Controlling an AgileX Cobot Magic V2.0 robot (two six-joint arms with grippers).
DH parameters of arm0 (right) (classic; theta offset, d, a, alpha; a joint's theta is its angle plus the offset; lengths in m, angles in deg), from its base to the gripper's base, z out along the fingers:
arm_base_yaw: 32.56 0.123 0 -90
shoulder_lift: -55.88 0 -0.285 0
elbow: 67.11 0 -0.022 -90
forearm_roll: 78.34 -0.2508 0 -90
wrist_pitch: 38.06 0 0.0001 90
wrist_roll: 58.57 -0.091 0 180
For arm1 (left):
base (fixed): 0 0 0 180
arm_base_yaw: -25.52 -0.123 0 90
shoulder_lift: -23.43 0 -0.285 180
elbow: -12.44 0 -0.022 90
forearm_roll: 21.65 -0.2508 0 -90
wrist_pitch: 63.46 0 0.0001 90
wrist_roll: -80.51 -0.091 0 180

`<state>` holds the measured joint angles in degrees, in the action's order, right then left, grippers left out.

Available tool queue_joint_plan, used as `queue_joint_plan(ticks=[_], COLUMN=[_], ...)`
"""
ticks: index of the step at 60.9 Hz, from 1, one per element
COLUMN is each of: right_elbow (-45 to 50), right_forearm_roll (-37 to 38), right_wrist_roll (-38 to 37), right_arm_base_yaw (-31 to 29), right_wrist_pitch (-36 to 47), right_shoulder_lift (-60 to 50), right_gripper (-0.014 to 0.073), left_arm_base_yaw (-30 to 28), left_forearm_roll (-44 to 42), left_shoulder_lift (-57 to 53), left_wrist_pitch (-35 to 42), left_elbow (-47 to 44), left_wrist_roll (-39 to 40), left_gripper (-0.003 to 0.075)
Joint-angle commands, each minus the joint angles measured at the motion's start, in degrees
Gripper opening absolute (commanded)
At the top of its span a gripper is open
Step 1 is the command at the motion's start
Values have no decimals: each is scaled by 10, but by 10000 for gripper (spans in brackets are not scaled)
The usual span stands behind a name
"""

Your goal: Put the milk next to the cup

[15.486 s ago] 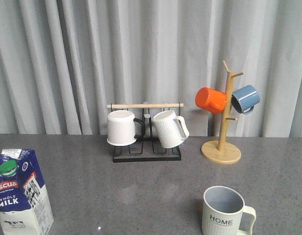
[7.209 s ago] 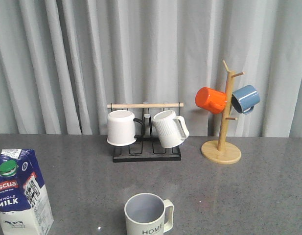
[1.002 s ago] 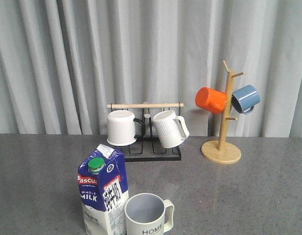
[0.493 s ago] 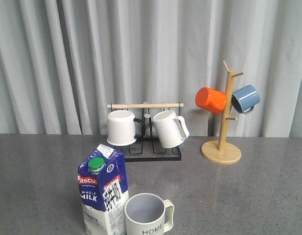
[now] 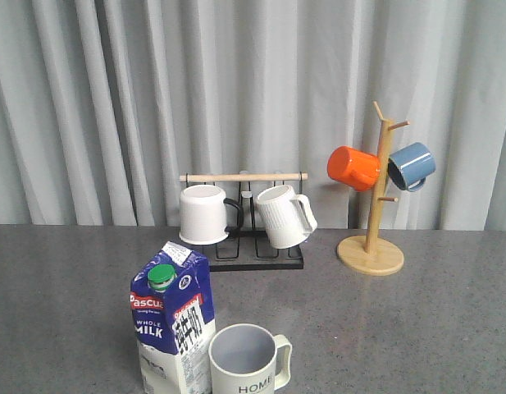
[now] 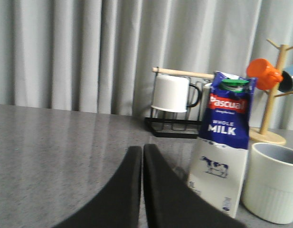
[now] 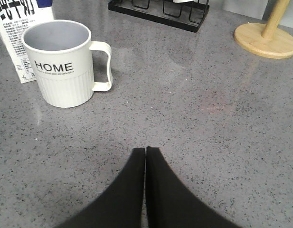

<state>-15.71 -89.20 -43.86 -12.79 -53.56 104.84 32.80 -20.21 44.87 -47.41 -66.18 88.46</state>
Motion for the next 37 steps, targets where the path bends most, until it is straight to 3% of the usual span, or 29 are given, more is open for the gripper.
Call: queue_joint_plan(ticks=[1,16,37], right_elbow=[-17,-17,-17], right_forearm_roll=[4,4,4], right_wrist_roll=[1,1,1], right_arm_base_yaw=[-3,-3,-3], right_wrist_pitch=[37,37,37], right_shoulder_lift=[-3,-3,-3], right_gripper=[-5,-5,-5], left_arm_base_yaw=[-26,-64,-64], left_forearm_roll=[1,-1,-1], left_shoulder_lift=[-40,-135,-144], left_wrist_pitch=[-17,-149,-167], left_elbow=[-12,-12,-12], left_wrist_roll=[4,4,4], left_gripper=[-7,-7,-7])
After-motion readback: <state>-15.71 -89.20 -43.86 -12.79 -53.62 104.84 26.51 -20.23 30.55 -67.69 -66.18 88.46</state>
